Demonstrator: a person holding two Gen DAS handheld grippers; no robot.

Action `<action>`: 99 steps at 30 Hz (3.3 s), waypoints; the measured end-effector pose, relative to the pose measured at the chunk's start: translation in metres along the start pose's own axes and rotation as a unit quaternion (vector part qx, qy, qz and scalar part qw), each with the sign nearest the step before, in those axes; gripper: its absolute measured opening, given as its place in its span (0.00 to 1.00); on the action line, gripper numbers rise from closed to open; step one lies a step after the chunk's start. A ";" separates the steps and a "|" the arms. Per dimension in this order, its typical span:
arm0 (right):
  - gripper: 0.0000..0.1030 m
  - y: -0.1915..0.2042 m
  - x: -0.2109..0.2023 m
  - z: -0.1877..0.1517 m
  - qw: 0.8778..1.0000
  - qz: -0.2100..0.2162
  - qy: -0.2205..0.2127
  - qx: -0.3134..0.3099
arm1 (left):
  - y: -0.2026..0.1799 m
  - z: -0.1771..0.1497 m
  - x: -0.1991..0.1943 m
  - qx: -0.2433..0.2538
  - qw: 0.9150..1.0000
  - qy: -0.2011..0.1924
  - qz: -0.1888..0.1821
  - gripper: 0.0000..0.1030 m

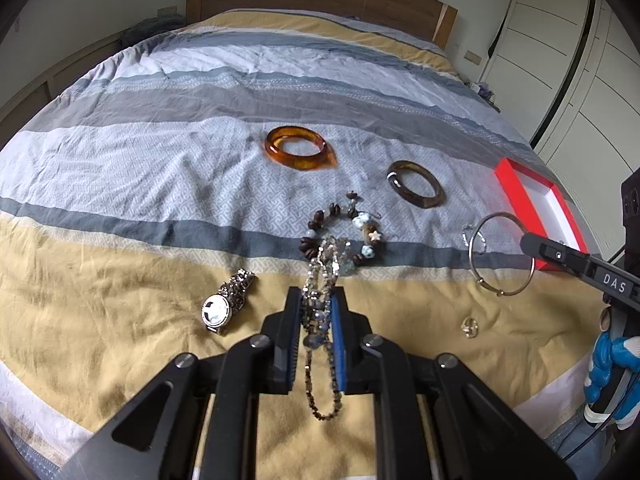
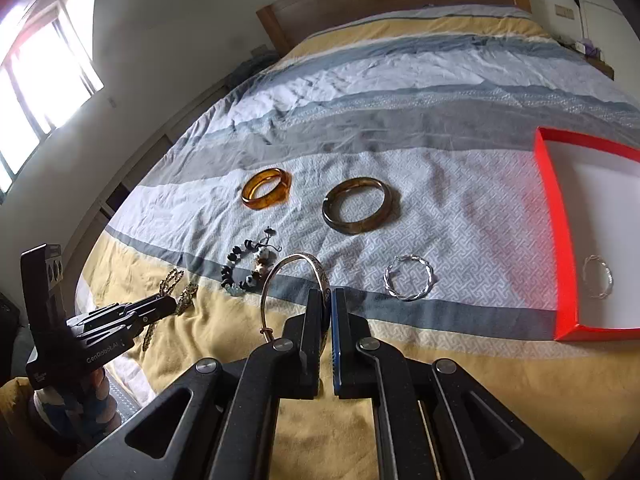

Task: Organize jewelry
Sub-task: 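Carry the necklace and bangle into the red box while both tools open to drop them, then withdraw both open tools from the red box back toward the remaining jewelry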

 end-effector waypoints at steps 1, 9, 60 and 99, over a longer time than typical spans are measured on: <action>0.05 0.001 -0.008 0.001 1.000 -0.002 -0.006 -0.001 | -0.002 0.001 -0.006 0.001 1.000 -0.005 0.000 0.13; 0.05 -0.010 -0.077 0.004 0.998 -0.028 -0.051 0.004 | -0.033 0.011 -0.043 0.022 0.999 -0.027 -0.011 0.13; 0.04 -0.311 -0.044 0.048 0.977 -0.209 -0.013 0.044 | -0.368 0.089 0.210 0.183 0.976 0.049 -0.107 0.14; 0.37 -0.130 -0.186 -0.015 0.988 -0.131 -0.069 0.045 | -0.208 0.035 -0.033 0.143 0.988 -0.002 -0.056 0.29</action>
Point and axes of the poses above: each gripper's, at about its wrist camera, not at the fingertips, and x roughly the way its jaws point, y to its left, z to its top, the point moved 3 cm from there along x, roughly the way its jaws point, and after that the axes turned 2 degrees about -y, right-handed, at the moved point
